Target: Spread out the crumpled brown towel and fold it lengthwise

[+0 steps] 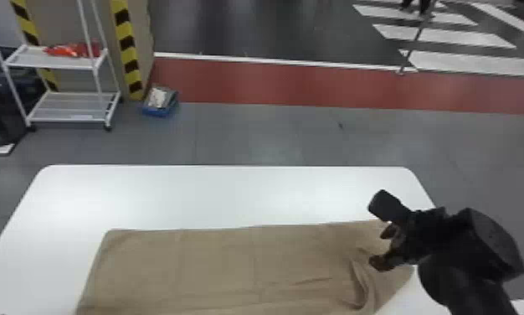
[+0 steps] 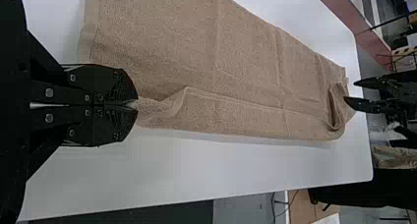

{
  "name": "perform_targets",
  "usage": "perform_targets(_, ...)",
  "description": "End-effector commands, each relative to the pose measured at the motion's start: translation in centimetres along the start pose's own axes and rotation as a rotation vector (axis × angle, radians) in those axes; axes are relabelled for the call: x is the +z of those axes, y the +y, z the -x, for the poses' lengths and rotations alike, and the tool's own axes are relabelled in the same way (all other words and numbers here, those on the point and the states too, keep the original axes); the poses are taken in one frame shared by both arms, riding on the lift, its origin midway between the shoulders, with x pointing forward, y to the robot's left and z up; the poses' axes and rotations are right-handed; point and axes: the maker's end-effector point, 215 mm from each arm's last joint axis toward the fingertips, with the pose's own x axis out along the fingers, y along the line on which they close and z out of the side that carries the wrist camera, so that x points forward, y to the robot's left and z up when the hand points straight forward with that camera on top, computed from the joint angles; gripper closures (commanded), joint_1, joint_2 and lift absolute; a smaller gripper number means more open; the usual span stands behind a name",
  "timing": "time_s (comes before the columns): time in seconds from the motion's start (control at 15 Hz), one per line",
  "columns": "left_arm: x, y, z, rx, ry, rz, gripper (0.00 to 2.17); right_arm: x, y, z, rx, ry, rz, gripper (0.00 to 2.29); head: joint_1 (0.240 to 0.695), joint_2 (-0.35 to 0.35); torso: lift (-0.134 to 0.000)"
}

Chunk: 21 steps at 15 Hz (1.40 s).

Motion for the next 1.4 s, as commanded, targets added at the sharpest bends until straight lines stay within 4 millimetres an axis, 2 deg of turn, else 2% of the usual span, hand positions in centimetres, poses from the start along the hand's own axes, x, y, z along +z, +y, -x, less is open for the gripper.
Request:
perform_targets(0.0,-0.1,0.0,0.0,0.000,0.001,0.000,1.35,0.6,0.2,-0.6,0.018,-0.009,-0.015,0.42,0.695,-0.150,0.000)
perform_targets(0.2,-0.1,0.0,0.1,0.003,0.002,0.002,1.35,1.1,0.5,-1.3,0.041,-0.013,-0.026,0.66,0.695,-0.140,0.000)
perform_targets(0.33,-0.2,0.0,0.2,0.003,0.001,0.003,1.35,1.3,0.7,-1.4,0.046,-0.017,-0.028,0.89,0.695,-0.130,0.000)
perform_targets(0.4,-0.2,0.0,0.2,0.003,0.001,0.003,1.35,1.2,0.7,-1.4,0.048,-0.019,-0.030,1.06,0.695,-0.128,0.000)
perform_targets(0.53,-0.2,0.1,0.2,0.004,0.001,0.000,1.35,1.5,0.6,-1.3,0.047,-0.027,-0.027,1.56,0.695,-0.125,0.000)
perform_targets(0.6,-0.1,0.2,0.2,0.006,0.001,-0.002,1.35,1.5,0.4,-1.3,0.047,-0.040,-0.040,1.68,0.695,-0.124,0.000)
perform_targets(0.73,-0.2,0.3,0.5,0.018,-0.001,-0.002,1.35,1.9,-0.2,-0.2,0.031,-0.099,-0.058,1.68,0.695,-0.124,0.000)
perform_targets(0.87,-0.4,0.9,1.3,0.048,-0.003,-0.005,1.35,1.7,-1.5,1.8,-0.001,-0.156,-0.100,1.69,0.695,-0.121,0.000)
perform_targets(1.07,0.6,2.6,3.2,0.135,-0.064,-0.003,1.35,-0.1,-4.3,5.0,-0.058,-0.236,-0.182,1.69,0.695,-0.129,0.000)
perform_targets(1.33,2.4,6.3,5.0,0.271,-0.118,-0.013,1.35,-3.3,-7.1,7.1,-0.110,-0.281,-0.264,1.68,0.695,-0.166,0.000)
